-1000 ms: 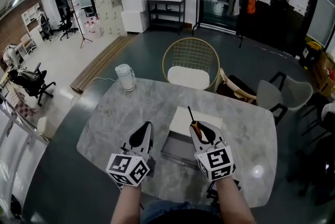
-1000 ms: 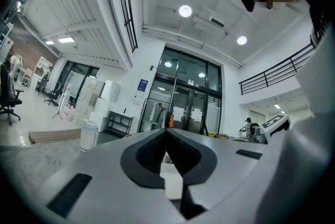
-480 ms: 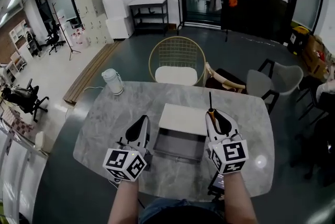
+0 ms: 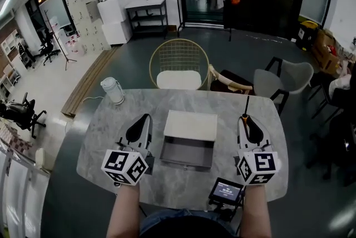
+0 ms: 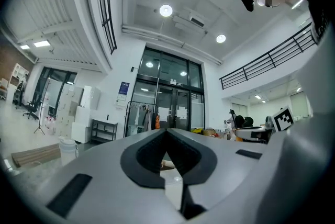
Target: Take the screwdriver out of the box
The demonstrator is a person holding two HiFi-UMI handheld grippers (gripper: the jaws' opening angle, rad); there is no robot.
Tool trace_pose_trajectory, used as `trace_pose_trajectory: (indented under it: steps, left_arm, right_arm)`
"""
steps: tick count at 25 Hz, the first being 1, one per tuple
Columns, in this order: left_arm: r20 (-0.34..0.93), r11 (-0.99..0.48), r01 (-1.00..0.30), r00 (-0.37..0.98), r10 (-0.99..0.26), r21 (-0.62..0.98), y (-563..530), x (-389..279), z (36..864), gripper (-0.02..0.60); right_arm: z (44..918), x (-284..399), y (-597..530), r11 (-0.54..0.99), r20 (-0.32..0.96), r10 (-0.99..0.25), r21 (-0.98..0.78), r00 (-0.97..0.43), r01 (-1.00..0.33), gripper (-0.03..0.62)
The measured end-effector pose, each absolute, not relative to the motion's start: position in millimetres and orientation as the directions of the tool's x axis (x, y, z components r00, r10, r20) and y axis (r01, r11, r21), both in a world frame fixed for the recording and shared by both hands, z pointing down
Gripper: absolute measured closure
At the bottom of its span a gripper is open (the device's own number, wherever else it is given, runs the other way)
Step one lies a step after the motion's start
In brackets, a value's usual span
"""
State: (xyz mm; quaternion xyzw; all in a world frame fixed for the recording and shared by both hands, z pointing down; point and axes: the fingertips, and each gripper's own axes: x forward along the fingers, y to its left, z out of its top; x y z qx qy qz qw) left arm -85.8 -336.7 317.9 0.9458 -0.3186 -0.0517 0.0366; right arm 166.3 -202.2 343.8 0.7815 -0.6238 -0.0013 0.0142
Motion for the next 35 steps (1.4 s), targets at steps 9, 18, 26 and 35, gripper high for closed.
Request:
trace_pose_trajectory:
  steps: [9,18,26,35]
  left_arm:
    - [-0.118,-0.771,-0.63,0.762,-0.637,0.092,-354.8,-134.1,306.8,0.569]
    - [-0.129,-0.779,-0.619,0.768,-0.627,0.101,-361.9,-142.5,311.0,0.569]
    - [-0.137,-0.79,-0.603,0.778,-0.614,0.114,-364.9,-136.0,315.1,0.569]
    - [-0.146,-0.79,-0.602,0.776,-0.613,0.12,-361.8,-129.9,312.4,0.569]
  right_arm:
    - [340.5,160.3,-174.5,-0.26,0.044,-0.963,0.119,0.266,-0.958,0.51]
    - [339.9,159.1,-164.9,-0.273,0.056,-0.958,0.12,0.281,-0.955,0.508]
    - [343.8,163.7,-165.0,-0.297,0.069,-0.948,0.145,0.309,-0.944,0.508]
    - [343.5,168.5,-162.1,-0.28,0.079,-0.952,0.159,0.295,-0.947,0.508]
